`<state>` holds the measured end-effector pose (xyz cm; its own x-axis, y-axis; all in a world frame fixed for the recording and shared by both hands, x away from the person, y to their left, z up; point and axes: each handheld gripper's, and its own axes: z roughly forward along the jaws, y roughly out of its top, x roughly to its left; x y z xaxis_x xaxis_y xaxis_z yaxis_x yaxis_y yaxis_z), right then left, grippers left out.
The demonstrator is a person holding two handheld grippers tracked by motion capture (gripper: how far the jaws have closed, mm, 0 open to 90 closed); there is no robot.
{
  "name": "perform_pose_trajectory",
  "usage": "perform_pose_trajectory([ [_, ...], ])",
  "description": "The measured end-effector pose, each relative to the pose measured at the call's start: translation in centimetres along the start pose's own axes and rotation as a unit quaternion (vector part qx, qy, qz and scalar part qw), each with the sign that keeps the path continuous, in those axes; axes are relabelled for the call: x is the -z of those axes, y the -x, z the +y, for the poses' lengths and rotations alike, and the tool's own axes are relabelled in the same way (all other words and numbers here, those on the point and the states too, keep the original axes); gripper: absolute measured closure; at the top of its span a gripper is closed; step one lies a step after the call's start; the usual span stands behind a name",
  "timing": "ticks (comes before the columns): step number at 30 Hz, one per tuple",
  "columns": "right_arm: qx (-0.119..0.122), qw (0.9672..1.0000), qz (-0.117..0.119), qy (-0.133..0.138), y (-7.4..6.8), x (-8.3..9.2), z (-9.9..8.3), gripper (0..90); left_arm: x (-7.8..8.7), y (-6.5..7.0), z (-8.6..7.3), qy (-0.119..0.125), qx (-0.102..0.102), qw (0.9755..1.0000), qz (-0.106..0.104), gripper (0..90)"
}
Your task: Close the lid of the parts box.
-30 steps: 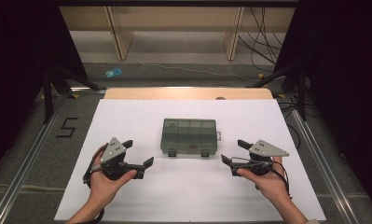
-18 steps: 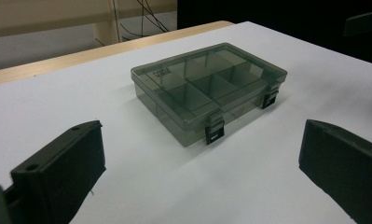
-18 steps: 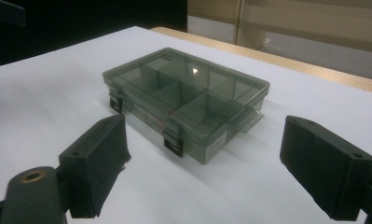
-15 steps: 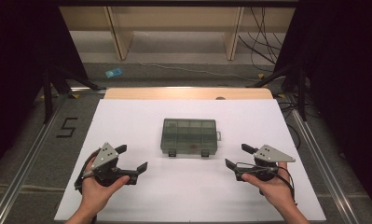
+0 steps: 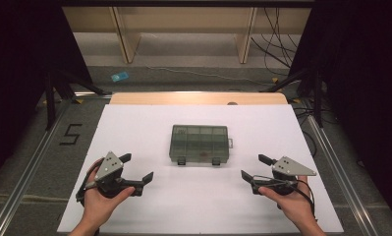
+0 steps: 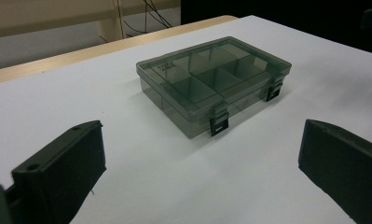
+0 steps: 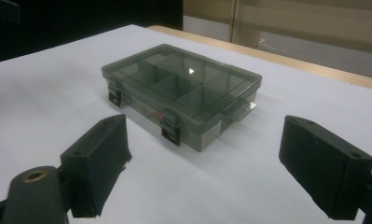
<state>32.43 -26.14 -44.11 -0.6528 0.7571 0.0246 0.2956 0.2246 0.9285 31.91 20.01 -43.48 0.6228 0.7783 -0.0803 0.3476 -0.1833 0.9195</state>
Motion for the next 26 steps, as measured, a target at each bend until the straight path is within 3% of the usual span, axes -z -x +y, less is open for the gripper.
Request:
perform_pose_trajectory([
  [3,0.000,1.0000,0.000,-0.006,0.01,0.19,-0.03,16.4,-0.12,-0.01,-0.02,0.000,0.000,1.0000,-0.002,0.2],
  [4,-0.003,1.0000,0.000,0.004,0.01,0.02,-0.12,16.4,-0.12,0.07,-0.03,-0.002,0.005,1.0000,-0.001,0.1],
  [5,0.000,1.0000,-0.002,-0.006,0.09,0.19,-0.08,16.5,-0.12,0.07,-0.03,-0.003,0.004,1.0000,-0.001,0.1],
  [12,-0.004,1.0000,-0.001,0.004,0.04,0.08,-0.14,16.6,-0.12,-0.10,0.02,0.002,0.003,1.0000,0.000,0.2],
  [14,-0.002,1.0000,-0.002,-0.005,0.06,0.25,-0.07,16.5,-0.10,-0.11,0.03,0.000,0.003,1.0000,0.004,0.2],
  [16,-0.003,1.0000,-0.001,0.006,0.06,0.07,-0.16,16.4,-0.14,-0.16,0.04,-0.003,-0.001,1.0000,0.005,0.2],
  [19,-0.006,1.0000,-0.002,0.006,0.09,0.05,-0.19,16.2,-0.22,-0.20,0.04,-0.002,0.000,1.0000,0.005,0.2],
  [20,-0.006,1.0000,-0.002,0.002,0.11,0.13,-0.16,16.2,-0.31,-0.13,-0.02,0.002,0.009,0.9999,0.007,0.2],
  [22,-0.007,1.0000,-0.003,0.003,0.12,0.15,-0.16,16.2,-0.23,-0.30,0.04,-0.001,0.003,1.0000,0.009,0.2],
  [24,-0.011,0.9998,0.002,0.018,0.10,-0.11,-0.23,16.2,-0.27,-0.39,0.04,0.000,0.006,0.9999,0.010,0.2],
  [25,-0.006,1.0000,-0.004,-0.001,0.16,0.22,-0.12,16.2,-0.27,-0.44,0.05,0.000,0.005,0.9999,0.012,0.2],
  [26,-0.007,1.0000,-0.004,0.000,0.16,0.22,-0.13,16.2,-0.31,-0.49,0.04,0.001,0.005,0.9999,0.010,0.2],
])
